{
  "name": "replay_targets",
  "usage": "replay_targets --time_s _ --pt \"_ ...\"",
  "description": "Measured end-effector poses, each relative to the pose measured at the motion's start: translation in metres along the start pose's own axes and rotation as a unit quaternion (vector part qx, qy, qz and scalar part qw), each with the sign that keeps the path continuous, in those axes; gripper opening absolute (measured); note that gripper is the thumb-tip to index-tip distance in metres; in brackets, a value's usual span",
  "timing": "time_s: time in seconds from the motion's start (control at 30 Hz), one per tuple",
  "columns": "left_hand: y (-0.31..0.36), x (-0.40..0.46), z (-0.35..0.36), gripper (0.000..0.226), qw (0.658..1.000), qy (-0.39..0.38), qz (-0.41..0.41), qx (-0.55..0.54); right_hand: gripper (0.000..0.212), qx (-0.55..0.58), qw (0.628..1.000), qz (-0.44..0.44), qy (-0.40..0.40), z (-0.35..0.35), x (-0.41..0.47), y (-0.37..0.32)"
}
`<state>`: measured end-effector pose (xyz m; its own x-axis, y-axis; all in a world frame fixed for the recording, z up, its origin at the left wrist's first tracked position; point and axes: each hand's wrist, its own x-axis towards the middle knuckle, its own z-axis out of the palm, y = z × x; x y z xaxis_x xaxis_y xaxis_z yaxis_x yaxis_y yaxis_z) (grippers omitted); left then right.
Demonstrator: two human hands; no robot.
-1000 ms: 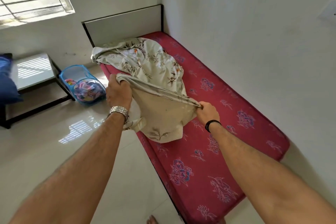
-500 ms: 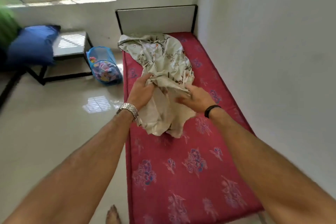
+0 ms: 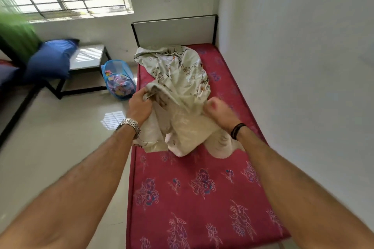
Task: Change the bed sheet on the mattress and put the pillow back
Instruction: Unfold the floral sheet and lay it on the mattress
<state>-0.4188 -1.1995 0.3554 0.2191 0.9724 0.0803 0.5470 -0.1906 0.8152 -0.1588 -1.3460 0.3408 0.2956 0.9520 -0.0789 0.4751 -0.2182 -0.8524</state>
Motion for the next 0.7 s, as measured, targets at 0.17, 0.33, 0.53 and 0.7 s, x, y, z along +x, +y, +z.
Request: replay_targets --time_s 0.17,0.33,0.53,0.7 --pt "-0.017 -0.015 0.001 0.029 0.999 0.007 -0.021 -0.035 0.067 -0.297 0.917 0.128 -0.235 0.016 -0.052 0.056" --pt "-0.062 -0.043 0.002 0.023 0.990 -0.045 -0.071 0.111 0.028 -0.333 0.867 0.322 -0.183 0.009 -0.091 0.123" --pt "-0.086 -0.050 0.033 0.037 0.921 -0.077 -0.211 0.319 0.052 0.044 0.932 0.360 -0.021 -0.001 -0.050 0.135" --pt "-0.151 0.006 0.070 0.052 0.921 -0.094 -0.371 0.065 0.030 0.226 0.923 0.312 -0.004 -0.021 0.017 0.105"
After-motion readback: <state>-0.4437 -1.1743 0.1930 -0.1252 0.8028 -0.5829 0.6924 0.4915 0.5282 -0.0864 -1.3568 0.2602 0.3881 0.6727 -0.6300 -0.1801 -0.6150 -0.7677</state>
